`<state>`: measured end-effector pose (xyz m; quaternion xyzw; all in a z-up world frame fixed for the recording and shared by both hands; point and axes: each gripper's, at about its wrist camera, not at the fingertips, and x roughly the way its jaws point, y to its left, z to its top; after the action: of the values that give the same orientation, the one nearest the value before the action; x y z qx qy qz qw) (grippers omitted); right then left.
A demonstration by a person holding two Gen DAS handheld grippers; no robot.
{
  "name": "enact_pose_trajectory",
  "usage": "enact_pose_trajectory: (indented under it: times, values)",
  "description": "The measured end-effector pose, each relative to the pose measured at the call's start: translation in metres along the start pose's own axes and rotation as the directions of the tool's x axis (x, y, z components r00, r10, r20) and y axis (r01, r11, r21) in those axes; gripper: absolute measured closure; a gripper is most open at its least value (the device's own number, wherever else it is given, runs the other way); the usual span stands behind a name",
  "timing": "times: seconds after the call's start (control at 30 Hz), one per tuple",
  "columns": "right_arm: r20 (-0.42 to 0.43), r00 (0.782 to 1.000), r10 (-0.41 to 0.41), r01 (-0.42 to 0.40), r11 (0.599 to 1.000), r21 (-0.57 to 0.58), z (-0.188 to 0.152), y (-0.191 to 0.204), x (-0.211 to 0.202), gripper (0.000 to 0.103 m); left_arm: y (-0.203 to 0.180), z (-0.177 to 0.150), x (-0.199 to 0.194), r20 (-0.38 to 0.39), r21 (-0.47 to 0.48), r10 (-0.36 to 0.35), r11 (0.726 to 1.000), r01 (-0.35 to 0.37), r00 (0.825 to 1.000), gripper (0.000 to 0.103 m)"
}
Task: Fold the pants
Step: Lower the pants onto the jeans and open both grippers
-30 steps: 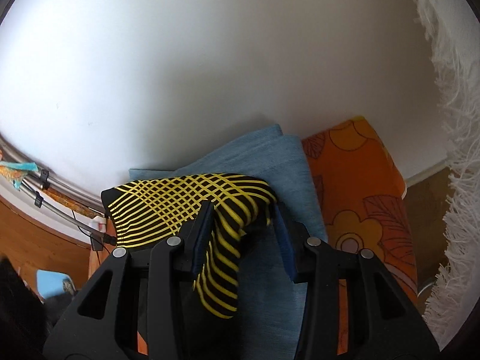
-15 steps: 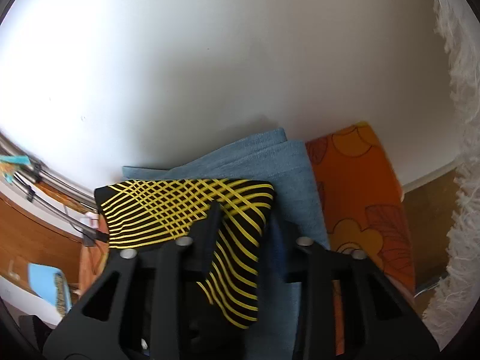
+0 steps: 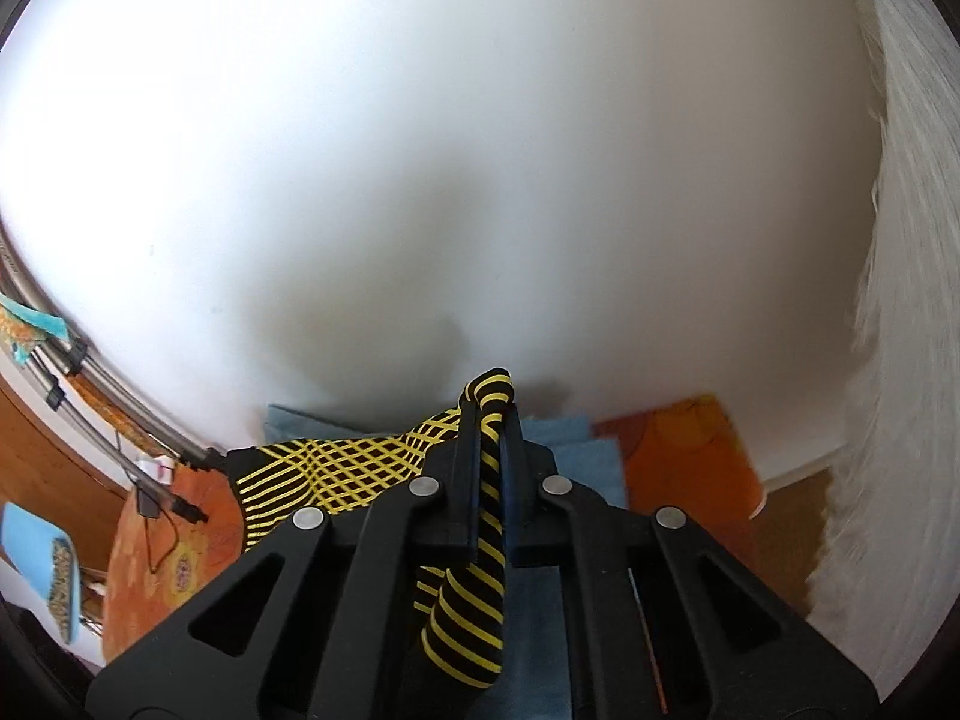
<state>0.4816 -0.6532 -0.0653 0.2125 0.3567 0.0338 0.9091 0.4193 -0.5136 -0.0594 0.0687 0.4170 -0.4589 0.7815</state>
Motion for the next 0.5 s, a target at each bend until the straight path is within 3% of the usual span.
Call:
enact_pose_trajectory:
  times: [0.03,0.1,0.17,0.23,0.27,0.37,0.43,0.5]
  values:
    - [-0.011,0.999,-0.038,0.038,0.999,-0.004,0.001,-0.002,0.003,0.095,0.002,-0.002,0.006,-0.025,-0.018,-0.015,1.000,0.014,1.000,0.079]
    - [-0.038,0.989,-0.141,0.140,0.990,-0.027,-0.001,-0.007,0.011,0.089,0.001,-0.005,0.014,-0.060,-0.029,-0.004,1.000,0.003,0.998,0.079]
    - [-0.010,0.986,-0.168,0.167,0.985,-0.040,-0.008,-0.012,-0.002,0.086,-0.001,-0.009,0.006,-0.046,0.001,0.007,1.000,-0.007,0.999,0.077]
    - [0.001,0.988,-0.154,0.154,0.988,-0.025,-0.011,-0.014,-0.009,0.082,0.001,-0.013,-0.016,-0.005,0.039,0.047,0.998,-0.047,0.999,0.054]
    - [0.011,0.989,-0.146,0.146,0.989,-0.010,-0.015,-0.017,-0.019,0.082,0.004,-0.013,-0.026,0.021,0.044,0.071,0.996,-0.072,0.997,0.049]
    - [0.024,0.996,-0.087,0.087,0.996,-0.014,-0.043,-0.014,-0.051,0.082,0.026,-0.019,-0.059,0.100,0.056,0.187,0.980,-0.193,0.977,0.047]
    - [0.000,0.995,-0.098,0.097,0.991,-0.096,-0.073,-0.002,-0.066,0.082,0.048,-0.016,-0.070,0.120,0.053,0.307,0.948,-0.314,0.944,0.047]
    - [-0.022,0.990,-0.141,0.137,0.980,-0.143,-0.104,0.005,-0.077,0.082,0.070,-0.018,-0.071,0.109,0.018,0.356,0.933,-0.360,0.928,0.047]
